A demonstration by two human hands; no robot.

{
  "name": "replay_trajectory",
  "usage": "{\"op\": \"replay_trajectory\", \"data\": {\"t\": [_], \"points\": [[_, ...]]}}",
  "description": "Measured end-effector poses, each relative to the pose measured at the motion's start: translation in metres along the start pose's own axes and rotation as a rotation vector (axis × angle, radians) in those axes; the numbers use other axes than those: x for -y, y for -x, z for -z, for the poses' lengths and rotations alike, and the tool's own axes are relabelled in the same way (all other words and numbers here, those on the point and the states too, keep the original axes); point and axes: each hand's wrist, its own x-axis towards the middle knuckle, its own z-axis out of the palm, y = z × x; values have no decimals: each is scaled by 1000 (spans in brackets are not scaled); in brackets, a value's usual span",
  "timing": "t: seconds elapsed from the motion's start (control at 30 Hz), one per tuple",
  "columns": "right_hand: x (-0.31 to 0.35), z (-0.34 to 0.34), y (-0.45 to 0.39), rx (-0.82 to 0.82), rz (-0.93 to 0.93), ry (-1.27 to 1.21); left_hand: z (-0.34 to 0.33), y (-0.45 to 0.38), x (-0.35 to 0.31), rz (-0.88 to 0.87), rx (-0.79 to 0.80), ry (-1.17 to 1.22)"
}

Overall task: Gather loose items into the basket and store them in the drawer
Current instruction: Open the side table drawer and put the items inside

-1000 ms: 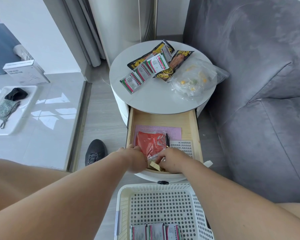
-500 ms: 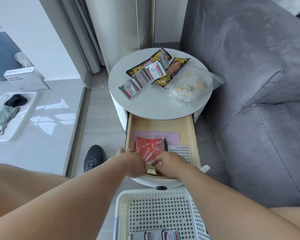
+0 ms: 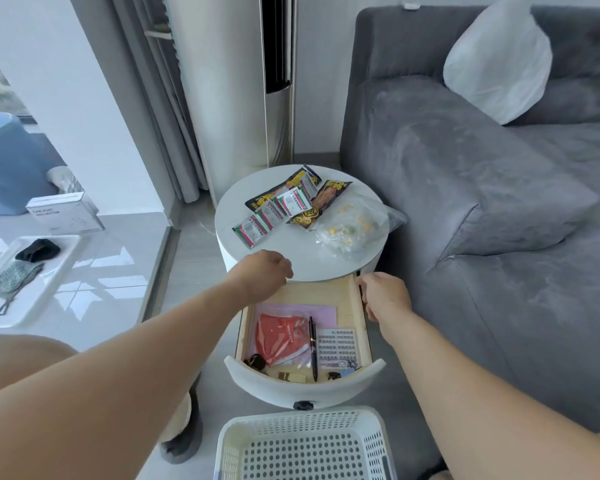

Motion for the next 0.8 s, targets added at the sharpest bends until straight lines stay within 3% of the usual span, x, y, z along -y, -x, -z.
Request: {"op": "replay_trajectory", "data": {"t": [0.1, 0.17, 0.23, 0.3, 0.43, 0.63, 0.8], "points": [[-39, 16, 17, 144, -82, 281, -12, 24, 5, 42, 52, 69], [-67, 22, 30, 242, -19, 534, -23, 42, 6, 135, 90, 219], [-88, 27, 47, 225, 92, 732, -34, 59, 3, 181, 147, 279], [-93, 30, 65, 167, 204, 857, -44, 72, -1, 147, 297, 241], [-111, 34, 92, 262, 245, 897, -72, 102, -11, 93, 641, 36], [-111, 29, 94, 346, 220, 876, -84, 104, -10, 14, 561, -67], [-116, 36, 86, 279, 254, 767, -90, 94, -15, 84, 490, -70]]}}
